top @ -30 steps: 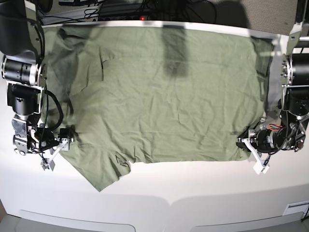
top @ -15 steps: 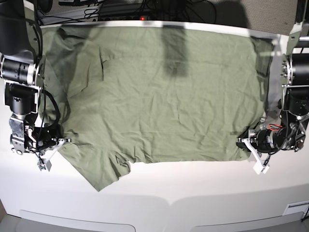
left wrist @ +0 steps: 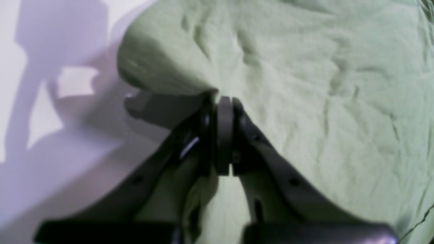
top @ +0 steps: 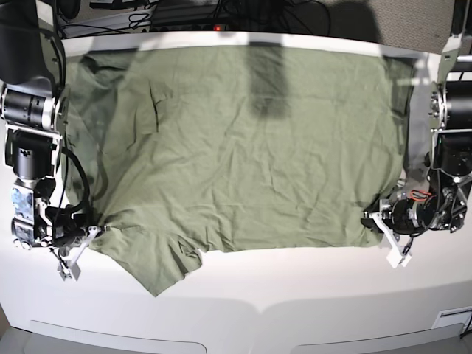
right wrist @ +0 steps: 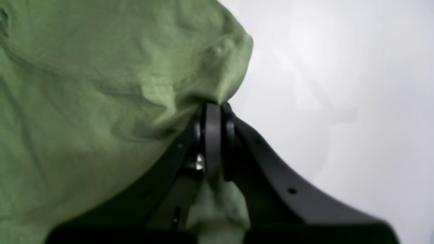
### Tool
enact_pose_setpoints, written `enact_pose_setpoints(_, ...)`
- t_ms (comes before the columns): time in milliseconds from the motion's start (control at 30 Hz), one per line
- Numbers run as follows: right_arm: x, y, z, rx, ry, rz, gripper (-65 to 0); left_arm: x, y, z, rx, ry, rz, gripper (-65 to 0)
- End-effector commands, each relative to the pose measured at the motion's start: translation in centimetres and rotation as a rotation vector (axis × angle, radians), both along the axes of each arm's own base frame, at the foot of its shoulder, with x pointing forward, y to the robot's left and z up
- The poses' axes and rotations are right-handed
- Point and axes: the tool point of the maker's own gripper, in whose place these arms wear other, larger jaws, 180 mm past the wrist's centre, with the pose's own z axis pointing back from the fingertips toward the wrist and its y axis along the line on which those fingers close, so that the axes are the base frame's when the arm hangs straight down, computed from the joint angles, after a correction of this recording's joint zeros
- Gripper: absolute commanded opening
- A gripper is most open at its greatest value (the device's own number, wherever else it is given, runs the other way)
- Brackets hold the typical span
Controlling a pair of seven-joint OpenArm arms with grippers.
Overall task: Fold the T-shirt properly
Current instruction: 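Lift the hem with both grippers and fold it onto the shoulder edge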
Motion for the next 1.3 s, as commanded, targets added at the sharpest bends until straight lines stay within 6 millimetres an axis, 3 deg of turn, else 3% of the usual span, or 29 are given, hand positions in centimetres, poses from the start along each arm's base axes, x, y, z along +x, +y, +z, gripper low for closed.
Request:
enact_pose_setpoints(0, 1.8, -0.7, 2.8, -0.009, -0.074, -0.003, -65.0, 2.5, 0.3, 3.1, -0.012, -0.097, 0.003, -65.0)
enact_pose_setpoints(200, 1.6, 0.0, 2.7, 0.001, -0.065, 0.056, -65.0, 3.6, -0.2, 5.2, 0.011, -0.152, -0.034, -65.0)
enact_pose_setpoints(467, 1.5, 0.6, 3.8, 0.009, -0.101, 0.103, -65.0, 3.1, 0.0, 5.0, 0.013, -0.127, -0.039, -65.0)
enact_pose_setpoints(767, -2.6, 0.2, 4.0, -0.109, -0.13, 0.188, -65.0, 2.7, 3.3, 7.2, -0.025, -0.115, 0.006, -65.0)
enact_pose_setpoints(1000, -5.3, 0.5, 4.5, -0.199, -0.141, 0.252, -65.0, 1.8, 3.8, 10.2, -0.131, -0.094, -0.008, -65.0)
enact_pose_setpoints(1133, -6.1, 0.9, 5.6, -0.224, -0.174, 0.261, -65.0, 0.9, 4.1, 10.3, -0.142, -0.091, -0.017, -65.0)
enact_pose_setpoints(1267, -6.8, 0.1, 7.3, -0.244, -0.219, 0.234, -65.0, -1.1, 4.7, 8.8, -0.109, -0.07, -0.034, -65.0)
